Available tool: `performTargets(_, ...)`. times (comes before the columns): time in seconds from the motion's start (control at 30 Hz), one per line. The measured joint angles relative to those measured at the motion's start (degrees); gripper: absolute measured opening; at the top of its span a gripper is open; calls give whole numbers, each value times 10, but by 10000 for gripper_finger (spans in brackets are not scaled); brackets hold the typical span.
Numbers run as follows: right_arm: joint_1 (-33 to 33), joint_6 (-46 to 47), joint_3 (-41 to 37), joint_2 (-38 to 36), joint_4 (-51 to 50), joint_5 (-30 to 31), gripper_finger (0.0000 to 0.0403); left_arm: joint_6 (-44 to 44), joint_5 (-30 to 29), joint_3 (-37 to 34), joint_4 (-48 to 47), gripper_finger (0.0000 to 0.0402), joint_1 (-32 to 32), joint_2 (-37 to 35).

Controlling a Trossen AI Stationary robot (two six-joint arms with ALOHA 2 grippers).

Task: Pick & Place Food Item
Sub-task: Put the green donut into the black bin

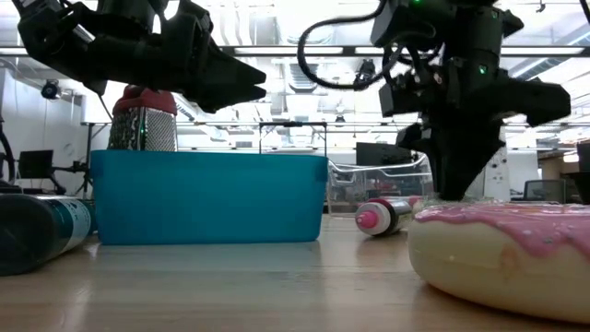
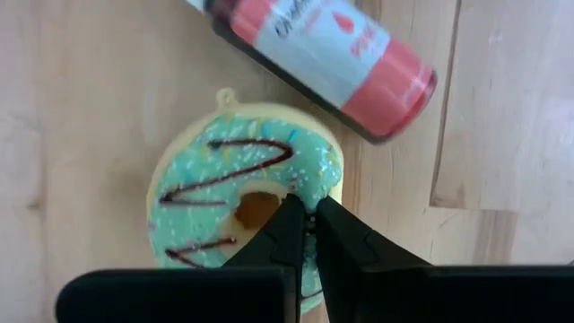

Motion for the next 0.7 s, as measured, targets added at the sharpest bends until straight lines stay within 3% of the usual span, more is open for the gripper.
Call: performTargets(0.7, 24, 16, 112, -1, -151, 1, 13, 2, 0, 0, 0, 305, 0, 0)
